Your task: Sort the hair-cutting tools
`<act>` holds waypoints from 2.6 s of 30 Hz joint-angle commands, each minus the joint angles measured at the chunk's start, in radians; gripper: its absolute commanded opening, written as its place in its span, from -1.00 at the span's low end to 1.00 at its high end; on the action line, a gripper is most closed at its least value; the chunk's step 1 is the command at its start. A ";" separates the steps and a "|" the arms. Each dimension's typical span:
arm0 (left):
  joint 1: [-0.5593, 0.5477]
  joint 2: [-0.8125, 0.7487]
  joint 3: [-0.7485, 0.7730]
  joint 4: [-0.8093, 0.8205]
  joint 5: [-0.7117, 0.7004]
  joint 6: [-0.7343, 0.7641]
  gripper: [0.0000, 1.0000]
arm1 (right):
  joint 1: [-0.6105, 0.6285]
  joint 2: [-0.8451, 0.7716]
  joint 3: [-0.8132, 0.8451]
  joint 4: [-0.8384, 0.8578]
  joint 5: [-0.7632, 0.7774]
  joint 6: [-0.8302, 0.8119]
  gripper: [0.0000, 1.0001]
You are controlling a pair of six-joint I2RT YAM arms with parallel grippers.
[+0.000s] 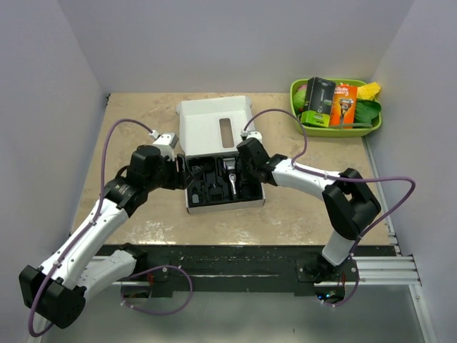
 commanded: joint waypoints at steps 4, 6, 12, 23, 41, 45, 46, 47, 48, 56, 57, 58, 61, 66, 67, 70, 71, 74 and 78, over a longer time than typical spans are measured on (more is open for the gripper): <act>-0.002 0.005 -0.008 0.051 0.008 -0.004 0.15 | 0.008 0.034 -0.021 0.015 0.029 0.023 -1.00; -0.002 0.006 0.003 0.045 0.009 -0.004 0.15 | 0.011 0.007 -0.001 -0.006 0.039 0.011 -1.00; -0.002 0.015 0.095 0.009 -0.011 0.002 0.15 | 0.028 -0.096 0.091 -0.106 0.103 -0.023 -0.88; 0.036 0.175 0.334 -0.037 -0.201 0.029 0.20 | -0.021 -0.231 0.292 -0.218 0.307 -0.138 0.25; 0.523 0.687 0.483 0.115 0.155 -0.136 0.17 | -0.415 0.077 0.462 -0.178 -0.126 -0.125 0.50; 0.559 0.820 0.468 0.195 0.296 -0.159 0.15 | -0.447 0.169 0.475 -0.126 -0.275 -0.121 0.50; 0.564 0.844 0.466 0.209 0.326 -0.167 0.15 | -0.452 0.183 0.475 -0.097 -0.305 -0.121 0.50; 0.569 0.867 0.469 0.219 0.371 -0.168 0.14 | -0.457 0.198 0.478 -0.084 -0.306 -0.118 0.50; 0.572 0.912 0.476 0.233 0.388 -0.168 0.12 | -0.466 0.235 0.482 -0.077 -0.364 -0.115 0.50; 0.573 1.101 0.537 0.292 0.446 -0.184 0.08 | -0.470 0.375 0.533 -0.002 -0.441 -0.112 0.43; 0.573 1.115 0.546 0.293 0.446 -0.184 0.07 | -0.470 0.388 0.539 0.003 -0.449 -0.112 0.37; 0.573 1.129 0.555 0.296 0.446 -0.182 0.04 | -0.472 0.401 0.557 0.008 -0.467 -0.110 0.26; 0.572 1.180 0.578 0.312 0.466 -0.185 -0.18 | -0.472 0.444 0.585 0.020 -0.497 -0.109 -0.24; 0.567 1.256 0.597 0.361 0.528 -0.210 -0.56 | -0.473 0.508 0.611 0.032 -0.530 -0.099 -0.99; 0.566 1.267 0.603 0.364 0.534 -0.217 -0.62 | -0.473 0.516 0.620 0.037 -0.540 -0.099 -1.00; 0.552 1.319 0.638 0.371 0.578 -0.227 -0.80 | -0.480 0.545 0.619 0.069 -0.593 -0.089 -1.00; 0.544 1.341 0.652 0.376 0.601 -0.233 -0.88 | -0.480 0.550 0.611 0.089 -0.610 -0.077 -1.00; 0.535 1.374 0.660 0.460 0.666 -0.273 -0.98 | -0.495 0.565 0.585 0.172 -0.720 -0.050 -1.00; 0.527 1.401 0.654 0.587 0.742 -0.351 -1.00 | -0.513 0.589 0.559 0.313 -0.910 -0.009 -1.00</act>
